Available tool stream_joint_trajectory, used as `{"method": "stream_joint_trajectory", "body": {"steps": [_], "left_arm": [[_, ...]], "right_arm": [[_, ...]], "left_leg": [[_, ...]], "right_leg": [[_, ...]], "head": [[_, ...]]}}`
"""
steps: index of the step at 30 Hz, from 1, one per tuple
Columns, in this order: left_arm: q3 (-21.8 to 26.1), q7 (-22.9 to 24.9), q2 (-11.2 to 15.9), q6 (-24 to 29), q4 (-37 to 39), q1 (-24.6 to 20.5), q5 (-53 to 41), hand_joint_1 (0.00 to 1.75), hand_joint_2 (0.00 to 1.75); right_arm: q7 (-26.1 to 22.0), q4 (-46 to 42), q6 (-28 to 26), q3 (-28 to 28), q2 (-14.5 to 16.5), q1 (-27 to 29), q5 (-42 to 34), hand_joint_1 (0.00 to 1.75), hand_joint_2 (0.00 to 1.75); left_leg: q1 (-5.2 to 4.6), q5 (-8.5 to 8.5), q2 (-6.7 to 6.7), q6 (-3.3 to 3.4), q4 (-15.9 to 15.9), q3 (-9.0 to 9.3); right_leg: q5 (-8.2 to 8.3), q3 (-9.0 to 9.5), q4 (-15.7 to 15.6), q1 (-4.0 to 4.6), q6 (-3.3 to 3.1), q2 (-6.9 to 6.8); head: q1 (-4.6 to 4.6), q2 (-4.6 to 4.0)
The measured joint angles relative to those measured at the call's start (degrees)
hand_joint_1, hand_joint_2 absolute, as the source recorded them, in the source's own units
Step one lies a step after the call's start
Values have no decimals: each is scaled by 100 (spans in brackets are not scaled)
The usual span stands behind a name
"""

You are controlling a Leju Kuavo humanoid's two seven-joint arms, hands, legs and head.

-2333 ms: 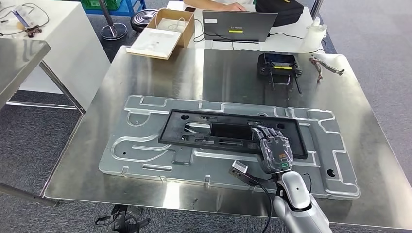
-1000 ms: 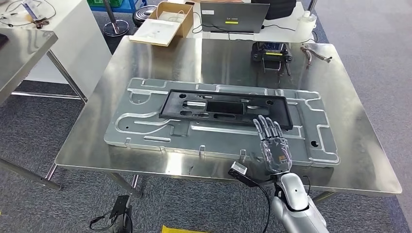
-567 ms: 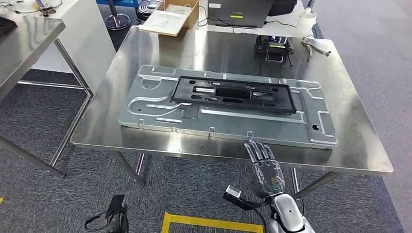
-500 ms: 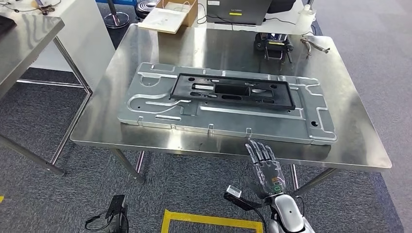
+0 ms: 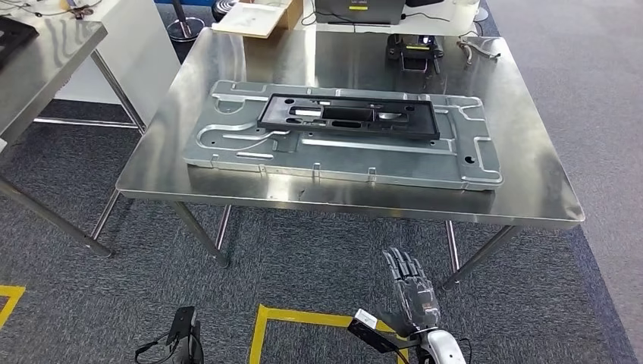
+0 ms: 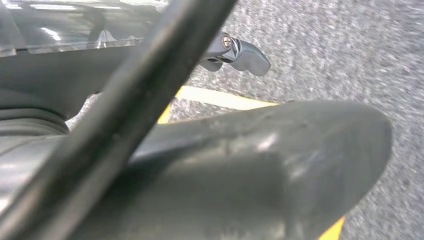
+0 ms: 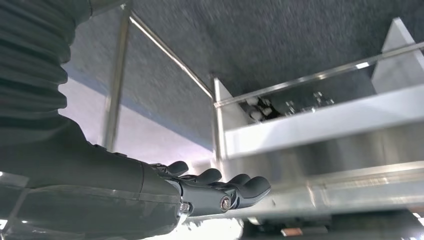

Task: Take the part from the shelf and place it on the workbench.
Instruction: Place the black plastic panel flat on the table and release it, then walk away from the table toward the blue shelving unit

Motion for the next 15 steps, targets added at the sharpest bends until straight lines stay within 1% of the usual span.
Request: {"method": "stream_joint_trajectory", "body": {"steps": [1, 2, 3, 4, 5, 6, 7, 8, 9, 10, 11, 12, 13, 14, 15], "left_arm": [[-14, -12, 1, 5, -3, -6, 21, 0, 0], [-33, -25, 1, 13, -7, -12, 46, 0, 0], [-53, -41, 1, 26, -9, -14, 78, 0, 0], [-71, -52, 2, 42, -10, -8, 111, 0, 0], [-86, -61, 3, 56, -11, 7, 145, 0, 0], [-99, -68, 3, 69, -11, 23, 183, 0, 0], [-110, -74, 4, 76, -11, 36, 225, 0, 0], [-119, -83, 4, 79, -13, 43, 264, 0, 0], [-128, -97, 4, 81, -15, 46, 308, 0, 0], [-139, -115, 5, 83, -17, 53, 355, 0, 0], [-150, -140, 5, 86, -20, 64, 404, 0, 0], [-163, -165, 7, 91, -21, 81, 460, 0, 0], [-180, -190, 8, 96, -22, 100, 512, 0, 0], [-199, -213, 10, 101, -23, 118, 562, 0, 0], [-222, -232, 11, 106, -23, 131, 605, 0, 0]], "right_arm": [[-11, 50, -9, -2, 10, 4, -44, 0, 0], [-36, 118, -30, -7, 22, 9, -111, 0, 0], [-79, 203, -54, -17, 33, 14, -191, 0, 0], [-137, 305, -78, -33, 49, 22, -284, 0, 0], [-216, 427, -95, -55, 65, 31, -391, 0, 0], [-311, 555, -101, -86, 78, 43, -516, 0, 0], [-424, 692, -100, -121, 90, 56, -669, 0, 0], [-550, 831, -95, -160, 102, 65, -840, 0, 0], [-678, 979, -78, -204, 117, 71, -1031, 0, 0], [-806, 1134, -39, -251, 135, 68, -1233, 0, 0], [-937, 1312, 32, -312, 154, 58, -1448, 0, 0], [-1079, 1518, 139, -393, 170, 38, -1683, 0, 0], [-1232, 1757, 267, -494, 186, 6, -1926, 0, 0], [-1392, 2023, 400, -616, 203, -36, -2161, 0, 0], [-1533, 2290, 520, -747, 216, -85, -2366, 0, 0]], "left_leg": [[-9, -17, -4, 22, -441, 329], [-22, -98, -7, 55, -822, 594], [-38, -195, -10, 92, -1089, 752], [-56, -232, -10, 134, -1221, 802], [-51, -199, 0, 183, -1239, 774], [-45, -142, 16, 228, -1253, 739], [-35, -79, 33, 282, -1264, 699], [-25, -11, 49, 330, -1276, 649], [-30, 54, 57, 363, -1273, 582], [-34, 121, 58, 384, -1268, 500], [-38, 189, 59, 389, -1261, 410], [-41, 255, 61, 383, -1251, 313], [-43, 315, 63, 373, -1237, 218], [-44, 369, 64, 360, -1220, 125], [-45, 420, 64, 343, -1200, 43]], "right_leg": [[44, -79, 40, 5, 29, 0], [94, -131, 67, 12, 62, -2], [143, -159, 78, 17, 96, -5], [196, -171, 75, 21, 130, -9], [235, -176, 64, 15, 165, -7], [200, -193, 86, 4, 196, 1], [62, -231, 176, -6, 226, 11], [-180, -297, 365, -15, 251, 22], [-489, -385, 667, -22, 272, 30], [-765, -474, 1031, -23, 291, 33], [-925, -533, 1370, -25, 307, 34], [-945, -531, 1598, -26, 319, 35], [-837, -443, 1652, -27, 322, 34], [-675, -259, 1514, -27, 315, 34], [-550, 7, 1220, -27, 299, 34]], "head": [[-1, 0], [-1, 0], [0, 0], [0, 0], [1, 0], [1, 0], [1, 0], [2, 0], [2, 0], [2, 0], [2, 0], [2, 0], [2, 0], [2, 0], [2, 0]]}}
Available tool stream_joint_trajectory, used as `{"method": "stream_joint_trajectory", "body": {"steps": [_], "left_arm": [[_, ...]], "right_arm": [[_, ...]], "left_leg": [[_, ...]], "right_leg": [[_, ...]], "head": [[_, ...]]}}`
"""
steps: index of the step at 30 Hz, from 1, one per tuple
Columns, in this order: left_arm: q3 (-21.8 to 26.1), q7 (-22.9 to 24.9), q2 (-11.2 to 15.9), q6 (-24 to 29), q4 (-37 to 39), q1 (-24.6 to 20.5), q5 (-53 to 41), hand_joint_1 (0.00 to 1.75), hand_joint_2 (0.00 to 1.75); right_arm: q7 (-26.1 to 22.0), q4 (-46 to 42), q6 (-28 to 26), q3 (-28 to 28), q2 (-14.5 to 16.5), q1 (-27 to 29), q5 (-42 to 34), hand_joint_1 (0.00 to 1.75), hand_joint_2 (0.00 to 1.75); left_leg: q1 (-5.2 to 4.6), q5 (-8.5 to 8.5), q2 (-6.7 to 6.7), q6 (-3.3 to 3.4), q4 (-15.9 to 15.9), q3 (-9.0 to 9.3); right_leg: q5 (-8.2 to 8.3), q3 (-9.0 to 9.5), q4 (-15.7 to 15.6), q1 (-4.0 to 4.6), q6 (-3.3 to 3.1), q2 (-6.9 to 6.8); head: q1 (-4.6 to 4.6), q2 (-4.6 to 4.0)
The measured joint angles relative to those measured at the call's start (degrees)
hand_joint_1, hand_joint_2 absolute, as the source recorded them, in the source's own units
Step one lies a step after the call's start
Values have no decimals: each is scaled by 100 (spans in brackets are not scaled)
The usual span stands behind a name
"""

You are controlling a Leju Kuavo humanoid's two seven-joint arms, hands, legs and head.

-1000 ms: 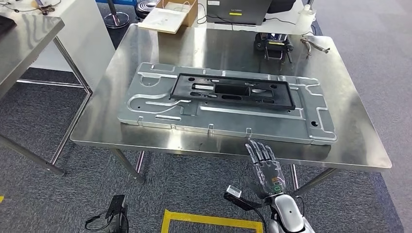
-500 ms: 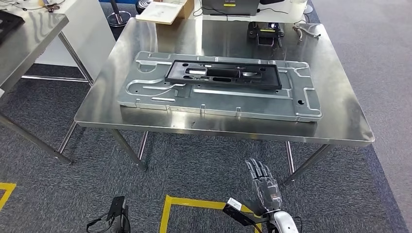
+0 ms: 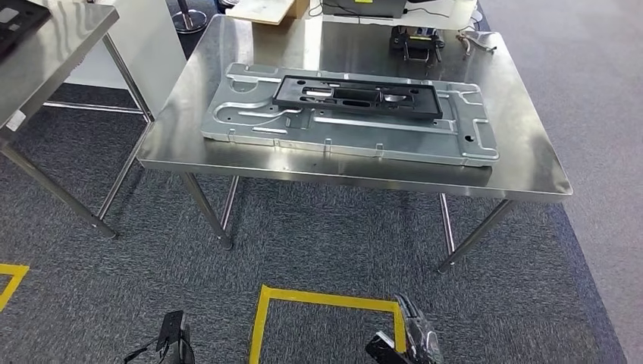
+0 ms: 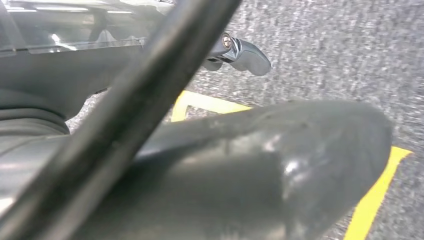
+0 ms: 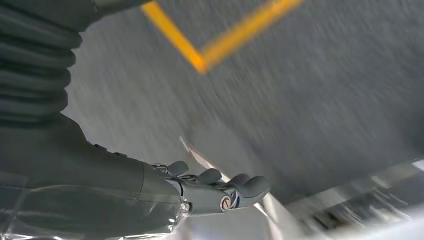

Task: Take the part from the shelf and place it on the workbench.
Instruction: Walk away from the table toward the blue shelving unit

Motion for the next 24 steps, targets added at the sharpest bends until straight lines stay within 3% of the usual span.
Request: {"method": "stream_joint_trajectory", "body": {"steps": [2, 4, 6, 7, 9, 11, 12, 13, 15, 17, 18, 19, 21, 22, 24], "left_arm": [[-40, -33, 3, 11, -2, 19, 74, 0, 0], [-62, -54, 8, 19, -4, 30, 136, 0, 0], [-78, -64, 23, 24, -6, 52, 185, 0, 0], [-85, -66, 33, 26, -7, 69, 207, 0, 0], [-96, -67, 54, 30, -9, 103, 244, 0, 0], [-115, -72, 63, 32, -9, 122, 282, 0, 0], [-127, -77, 69, 32, -9, 127, 300, 0, 0], [-139, -81, 74, 33, -10, 131, 316, 0, 0], [-162, -91, 87, 38, -11, 134, 342, 0, 0], [-177, -103, 111, 50, -26, 123, 357, 0, 0], [-180, -111, 121, 58, -35, 117, 371, 0, 0], [-182, -121, 129, 68, -44, 114, 388, 0, 0], [-183, -134, 128, 84, -48, 128, 420, 0, 0], [-185, -134, 125, 89, -49, 135, 425, 0, 0], [-196, -123, 119, 92, -49, 142, 422, 0, 0]], "right_arm": [[-162, 510, 196, -261, 17, -112, -301, 0, 0], [-148, 983, 349, -512, 20, -198, -494, 0, 0], [-14, 1411, 475, -758, 24, -226, -621, 0, 0], [71, 1586, 530, -869, 26, -228, -668, 0, 0], [210, 1867, 646, -1064, 20, -223, -774, 0, 0], [303, 2075, 767, -1244, 2, -212, -910, 0, 0], [337, 2160, 822, -1330, -8, -200, -981, 0, 0], [366, 2230, 863, -1416, -16, -182, -1047, 0, 0], [401, 2338, 917, -1590, -32, -147, -1143, 0, 0], [428, 2407, 960, -1728, -40, -129, -1205, 0, 0], [459, 2435, 1004, -1790, -46, -126, -1260, 0, 0], [512, 2462, 1070, -1861, -56, -123, -1338, 0, 0], [694, 2528, 1234, -2052, -93, -99, -1509, 0, 0], [826, 2561, 1312, -2151, -113, -78, -1571, 0, 0], [1063, 2618, 1404, -2301, -154, -20, -1635, 0, 0]], "left_leg": [[-19, 95, -1, -55, 39, -132], [-27, 202, 5, -123, 39, -197], [-23, 254, -4, -191, 33, -233], [-18, 153, -12, -224, 98, -272], [5, -363, -26, -281, 570, -420], [23, -866, -25, -322, 1300, -561], [27, -935, -25, -332, 1552, -559], [27, -873, -25, -330, 1630, -475], [19, -584, -29, -285, 1226, -29], [-13, -565, -36, -198, 400, 562], [-37, -624, -39, -163, 90, 746], [-59, -684, -39, -134, -101, 830], [-61, -606, -40, -63, -212, 804], [-46, -547, -46, -14, -250, 775], [-18, -412, -70, 70, -296, 684]], "right_leg": [[-23, 590, -810, 26, -62, 1], [-147, 855, -1278, 61, -124, 7], [-80, 811, -1343, 51, -189, -5], [-23, 767, -1355, 40, -234, -19], [104, 639, -1362, 28, -320, -44], [219, 470, -1333, 44, -357, -45], [274, 378, -1310, 52, -354, -45], [328, 283, -1285, 59, -350, -44], [437, 99, -1232, 71, -332, -40], [540, -31, -1196, 80, -292, -36], [595, -65, -1196, 75, -262, -39], [648, -82, -1208, 65, -226, -48], [724, -90, -1246, 45, -147, -61], [659, -110, -1213, 39, -113, -53], [235, -231, -854, 23, -65, -19]], "head": [[-1, 0], [-1, 0], [-2, 0], [-2, 0], [-2, 0], [-2, 0], [-2, 0], [-2, 0], [-2, 0], [-2, 0], [-2, 0], [-3, 0], [-3, 0], [-2, 0], [-1, 0]]}}
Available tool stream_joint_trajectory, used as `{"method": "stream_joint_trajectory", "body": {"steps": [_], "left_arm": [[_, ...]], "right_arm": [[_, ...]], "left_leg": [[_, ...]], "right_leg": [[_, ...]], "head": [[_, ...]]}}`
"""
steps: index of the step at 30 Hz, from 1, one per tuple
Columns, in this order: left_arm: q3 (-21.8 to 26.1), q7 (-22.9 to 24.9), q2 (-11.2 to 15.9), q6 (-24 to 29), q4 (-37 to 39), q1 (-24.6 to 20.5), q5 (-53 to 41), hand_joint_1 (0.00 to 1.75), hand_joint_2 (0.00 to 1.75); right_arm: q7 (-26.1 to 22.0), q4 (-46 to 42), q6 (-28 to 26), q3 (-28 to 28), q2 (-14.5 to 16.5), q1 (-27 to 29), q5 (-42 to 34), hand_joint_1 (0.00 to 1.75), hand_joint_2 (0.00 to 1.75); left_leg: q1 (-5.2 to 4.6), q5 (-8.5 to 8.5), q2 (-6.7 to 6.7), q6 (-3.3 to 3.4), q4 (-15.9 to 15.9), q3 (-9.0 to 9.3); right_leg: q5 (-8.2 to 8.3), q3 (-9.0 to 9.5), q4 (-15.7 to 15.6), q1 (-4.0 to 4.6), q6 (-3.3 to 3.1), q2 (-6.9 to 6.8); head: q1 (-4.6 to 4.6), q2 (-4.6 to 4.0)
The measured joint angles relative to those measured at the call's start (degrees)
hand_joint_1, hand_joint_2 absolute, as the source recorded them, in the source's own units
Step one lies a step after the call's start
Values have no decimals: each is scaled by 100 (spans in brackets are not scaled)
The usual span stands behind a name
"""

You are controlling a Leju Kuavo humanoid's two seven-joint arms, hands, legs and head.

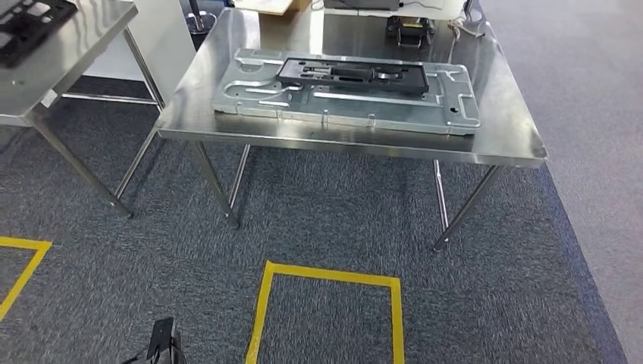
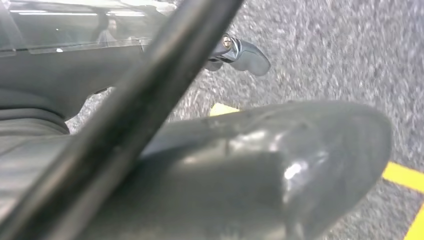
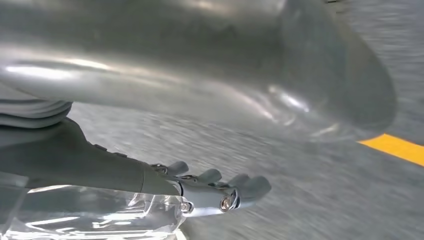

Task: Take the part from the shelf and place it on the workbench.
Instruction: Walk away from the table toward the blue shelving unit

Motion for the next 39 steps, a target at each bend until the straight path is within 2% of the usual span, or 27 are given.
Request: {"method": "stream_joint_trajectory", "body": {"steps": [2, 3, 4, 5, 6, 7, 8, 9, 10, 12, 14, 16, 18, 19, 20, 22, 24, 25, 27, 29, 31, 33, 34, 35, 36, 38, 39], "left_arm": [[-16, 8, -1, 3, 0, 10, -6, 0, 0], [-22, 13, -1, 3, 0, 20, -7, 0, 0], [-27, 17, -1, 3, 0, 31, -7, 0, 0], [-32, 21, -2, 3, 0, 42, -5, 0, 0], [-37, 26, -4, 4, 0, 49, 1, 0, 0], [-46, 31, -8, 6, 0, 52, 12, 0, 0], [-60, 39, -12, 10, 0, 47, 22, 0, 0], [-75, 51, -15, 15, 0, 42, 32, 0, 0], [-92, 67, -17, 20, 0, 38, 38, 0, 0], [-114, 105, -16, 26, 0, 49, 45, 0, 0], [-122, 139, -14, 32, 0, 66, 51, 0, 0], [-127, 157, -19, 36, 0, 67, 52, 0, 0], [-128, 163, -29, 36, 0, 73, 52, 0, 0], [-128, 166, -32, 37, 0, 83, 53, 0, 0], [-128, 168, -32, 37, 0, 90, 54, 0, 0], [-129, 170, -31, 38, -1, 88, 54, 0, 0], [-131, 172, -31, 38, -2, 63, 49, 0, 0], [-133, 176, -31, 37, -2, 54, 44, 0, 0], [-143, 196, -32, 27, -2, 59, 31, 0, 0], [-167, 226, -44, 9, -2, 60, 11, 0, 0], [-205, 267, -68, -1, -2, 40, -10, 0, 0], [-241, 317, -88, -2, -2, 41, -22, 0, 0], [-256, 344, -97, -2, -2, 55, -26, 0, 0], [-264, 369, -103, -1, -2, 73, -28, 0, 0], [-270, 387, -110, 1, -2, 88, -29, 0, 0], [-280, 400, -131, 2, -2, 97, -29, 0, 0], [-284, 406, -139, 2, -2, 89, -29, 0, 0]], "right_arm": [[119, 41, 28, -93, -31, 43, -22, 0, 0], [145, 55, 32, -131, -49, 53, -26, 0, 0], [177, 66, 37, -163, -63, 56, -29, 0, 0], [243, 72, 50, -193, -76, 56, -27, 0, 0], [339, 78, 69, -217, -84, 56, -23, 0, 0], [469, 83, 95, -239, -88, 56, -16, 0, 0], [612, 90, 127, -257, -91, 61, -5, 0, 0], [742, 100, 161, -269, -91, 67, 8, 0, 0], [852, 110, 203, -277, -90, 71, 22, 0, 0], [995, 128, 338, -284, -85, 80, 50, 0, 0], [1056, 139, 480, -285, -75, 94, 69, 0, 0], [1079, 146, 546, -285, -70, 110, 77, 0, 0], [1084, 153, 566, -285, -68, 117, 78, 0, 0], [1085, 156, 572, -285, -67, 118, 78, 0, 0], [1085, 157, 576, -285, -67, 118, 78, 0, 0], [1085, 157, 582, -285, -63, 116, 80, 0, 0], [1085, 159, 633, -285, -57, 116, 103, 0, 0], [1085, 160, 687, -285, -54, 112, 132, 0, 0], [1085, 162, 823, -276, -47, 84, 225, 0, 0], [1085, 162, 940, -244, -35, 65, 357, 0, 0], [1083, 167, 1028, -187, -9, 73, 484, 0, 0], [1096, 181, 1109, -127, 21, 82, 578, 0, 0], [1118, 187, 1152, -98, 33, 86, 615, 0, 0], [1146, 191, 1190, -73, 43, 87, 647, 0, 0], [1174, 192, 1217, -50, 51, 88, 672, 0, 0], [1206, 196, 1243, -19, 61, 91, 698, 0, 0], [1221, 199, 1259, -4, 66, 90, 704, 0, 0]], "left_leg": [[-1, 118, -40, 22, 5, -137], [1, 176, -66, 10, 11, -211], [5, 231, -93, -8, 22, -286], [14, 280, -127, -33, 40, -360], [25, 318, -166, -62, 66, -430], [33, 346, -204, -93, 103, -497], [35, 368, -244, -127, 151, -560], [33, 389, -285, -165, 196, -612], [27, 414, -328, -206, 226, -656], [34, 459, -403, -288, 259, -716], [47, 305, -300, -345, 465, -827], [55, -110, -119, -384, 1091, -1076], [62, -442, -53, -410, 1789, -1308], [63, -465, -38, -412, 1917, -1305], [63, -387, -21, -405, 1820, -1186], [49, -122, 118, -355, 1099, -686], [-8, -5, 314, -270, 446, -285], [-35, -11, 367, -229, 300, -217], [-40, 16, 290, -152, 232, -233], [-1, 85, 187, -68, 157, -241], [13, 148, 88, 1, 121, -275], [-1, 179, -31, 25, 136, -328], [-6, 188, -96, 24, 148, -347], [-7, 194, -167, 19, 165, -360], [-7, 195, -238, 11, 183, -368], [-14, 190, -369, -20, 234, -396], [-16, 191, -430, -50, 259, -424]], "right_leg": [[-509, -194, 701, -18, 42, 19], [-607, -241, 991, -29, 64, 21], [-573, -211, 1125, -41, 84, 22], [-437, -63, 1041, -58, 100, 31], [-288, 180, 770, -79, 111, 74], [-214, 486, 379, -102, 114, 188], [-204, 761, -4, -115, 104, 314], [-257, 940, -281, -122, 82, 413], [-321, 1029, -434, -116, 54, 467], [-335, 1019, -478, -102, -27, 362], [-290, 993, -484, -102, -124, 219], [-252, 951, -487, -82, -200, 65], [-229, 899, -476, -49, -233, -89], [-221, 876, -466, -37, -237, -159], [-215, 858, -454, -26, -238, -227], [-211, 850, -435, -8, -230, -353], [-204, 854, -425, 16, -192, -474], [-197, 857, -424, 26, -164, -530], [-184, 867, -437, 39, -95, -619], [-307, 817, -314, 24, -30, -432], [-663, 569, 229, -8, 6, -121], [-969, 239, 929, -22, 21, -10], [-981, 156, 1103, -22, 26, 5], [-873, 177, 1057, -23, 26, 16], [-675, 299, 802, -24, 19, 40], [-307, 650, 46, -33, -21, 249], [-225, 763, -218, -38, -41, 359]], "head": [[1, 0], [0, 0], [0, 0], [0, 0], [0, 0], [1, 0], [-1, 0], [-1, 0], [-1, 0], [-1, 0], [-2, 0], [-3, 0], [-3, 0], [-3, 0], [-3, 0], [-3, 0], [-3, 0], [-2, 0], [-2, 0], [-1, 0], [-1, 0], [-1, 0], [-1, 0], [-1, 0], [-1, 0], [-1, 0], [-1, 0]]}}
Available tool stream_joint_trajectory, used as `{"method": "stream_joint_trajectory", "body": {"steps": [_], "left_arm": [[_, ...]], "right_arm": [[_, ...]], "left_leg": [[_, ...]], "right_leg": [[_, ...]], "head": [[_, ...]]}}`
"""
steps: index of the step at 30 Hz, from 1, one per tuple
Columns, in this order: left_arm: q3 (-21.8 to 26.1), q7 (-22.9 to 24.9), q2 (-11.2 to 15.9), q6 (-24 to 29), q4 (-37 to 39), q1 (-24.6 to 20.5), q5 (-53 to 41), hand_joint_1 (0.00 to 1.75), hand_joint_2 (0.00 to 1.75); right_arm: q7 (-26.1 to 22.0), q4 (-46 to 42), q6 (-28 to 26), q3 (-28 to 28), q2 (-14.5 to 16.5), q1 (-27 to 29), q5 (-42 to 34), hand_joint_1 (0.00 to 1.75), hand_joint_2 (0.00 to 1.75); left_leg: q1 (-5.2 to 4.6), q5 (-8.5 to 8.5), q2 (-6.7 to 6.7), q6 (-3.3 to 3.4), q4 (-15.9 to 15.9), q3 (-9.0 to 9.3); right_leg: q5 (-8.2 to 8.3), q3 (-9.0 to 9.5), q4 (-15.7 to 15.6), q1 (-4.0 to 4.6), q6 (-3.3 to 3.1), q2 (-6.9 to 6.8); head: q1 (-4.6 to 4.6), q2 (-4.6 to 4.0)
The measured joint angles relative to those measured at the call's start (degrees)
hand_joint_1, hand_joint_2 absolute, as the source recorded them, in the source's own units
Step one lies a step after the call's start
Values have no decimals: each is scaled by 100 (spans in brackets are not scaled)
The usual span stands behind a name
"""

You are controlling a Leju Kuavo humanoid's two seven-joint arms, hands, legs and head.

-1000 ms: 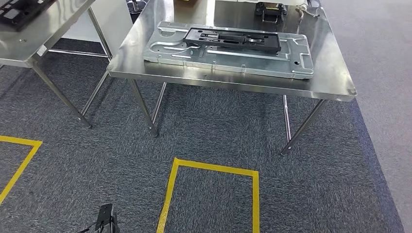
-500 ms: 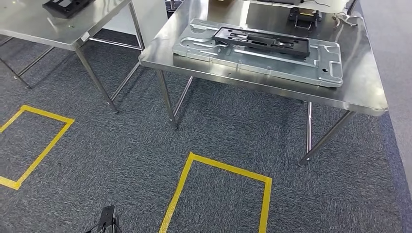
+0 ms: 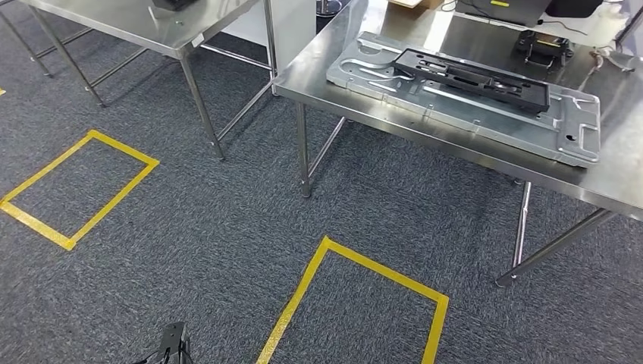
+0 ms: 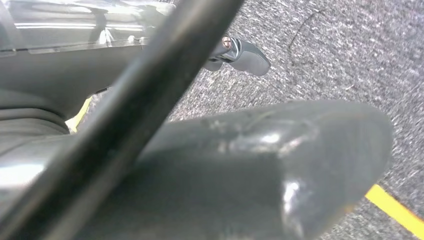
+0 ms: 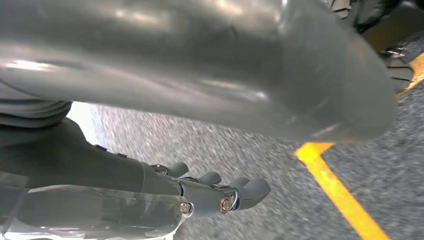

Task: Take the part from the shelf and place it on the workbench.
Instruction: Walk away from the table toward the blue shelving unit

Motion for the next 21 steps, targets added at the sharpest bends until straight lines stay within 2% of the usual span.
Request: {"method": "stream_joint_trajectory", "body": {"steps": [1, 2, 3, 4, 6, 7, 9, 10, 11, 12, 14, 15, 16, 17, 19, 20, 21], "left_arm": [[-4, 9, -5, -1, 0, -7, 1, 0, 0], [-7, 23, -7, 1, 0, -11, 1, 0, 0], [-12, 40, -3, 7, 0, -10, 2, 0, 0], [-19, 52, 2, 13, 0, -6, 3, 0, 0], [-40, 69, 12, 26, 0, -18, 3, 0, 0], [-54, 74, 13, 26, 0, -34, 3, 0, 0], [-83, 89, 13, 19, 0, -61, 2, 0, 0], [-96, 99, 15, 13, 0, -63, 2, 0, 0], [-107, 108, 19, 7, 0, -63, 1, 0, 0], [-115, 114, 25, 3, 0, -66, -1, 0, 0], [-128, 115, 34, -1, 0, -92, -11, 0, 0], [-134, 114, 36, -1, 0, -112, -19, 0, 0], [-138, 112, 37, -2, 0, -128, -26, 0, 0], [-142, 111, 37, -2, 0, -134, -30, 0, 0], [-145, 109, 44, 1, -1, -119, -26, 0, 0], [-148, 103, 47, 3, -1, -115, -22, 0, 0], [-153, 93, 50, 4, -2, -126, -18, 0, 0]], "right_arm": [[23, 3, 28, 16, 4, -4, 8, 0, 0], [62, 5, 64, 32, 7, -13, 20, 0, 0], [105, 6, 105, 47, 18, -23, 37, 0, 0], [149, 6, 139, 57, 31, -30, 59, 0, 0], [213, 6, 180, 68, 55, -19, 93, 0, 0], [236, 7, 195, 69, 60, -7, 101, 0, 0], [266, 9, 231, 70, 60, 8, 105, 0, 0], [274, 10, 248, 71, 60, 6, 105, 0, 0], [278, 10, 262, 72, 60, 1, 106, 0, 0], [279, 10, 270, 73, 61, -4, 107, 0, 0], [286, 10, 276, 74, 63, -10, 109, 0, 0], [290, 10, 278, 75, 64, -11, 110, 0, 0], [297, 10, 279, 75, 64, -14, 112, 0, 0], [303, 10, 279, 75, 64, -21, 115, 0, 0], [320, 10, 284, 75, 64, -47, 130, 0, 0], [326, 10, 294, 75, 64, -55, 143, 0, 0], [330, 10, 309, 76, 64, -55, 162, 0, 0]], "left_leg": [[3, 5, -52, -36, 17, -33], [8, 18, -109, -80, 22, -63], [15, 36, -162, -120, 17, -90], [17, 30, -137, -154, 36, -113], [9, -147, 69, -204, 304, -251], [20, -323, 213, -224, 607, -385], [53, -660, 349, -272, 1352, -724], [70, -715, 378, -292, 1582, -820], [83, -665, 399, -308, 1605, -815], [92, -518, 432, -315, 1390, -691], [81, -196, 632, -302, 611, -270], [63, -105, 727, -274, 296, -109], [43, -78, 794, -243, 115, -24], [22, -96, 797, -209, 58, -15], [24, -64, 672, -128, 31, -30], [33, -41, 613, -84, 7, -28], [42, -14, 556, -42, -17, -27]], "right_leg": [[14, 49, -135, 2, -20, 81], [1, 51, -162, 9, -39, 92], [16, 49, -175, 3, -65, 29], [36, 57, -201, -5, -97, -38], [71, 72, -252, -31, -164, -191], [76, 74, -261, -26, -182, -271], [71, 64, -254, -14, -198, -425], [67, 59, -247, -13, -198, -495], [61, 57, -239, -15, -193, -558], [53, 61, -230, -19, -181, -618], [23, 83, -211, -11, -136, -734], [7, 93, -201, 3, -107, -790], [-6, 102, -196, 20, -76, -845], [-13, 109, -198, 33, -45, -899], [-30, 132, -202, 20, 18, -972], [-86, 122, -149, 4, 50, -897], [-206, 59, 9, -10, 72, -769]], "head": [[0, 0], [0, 0], [0, 0], [-1, 0], [-1, 0], [-1, 0], [-2, 0], [-1, 0], [-2, 0], [-2, 0], [-2, 0], [-1, 0], [-1, 0], [0, 0], [-1, 0], [-1, 0], [-1, 0]]}}
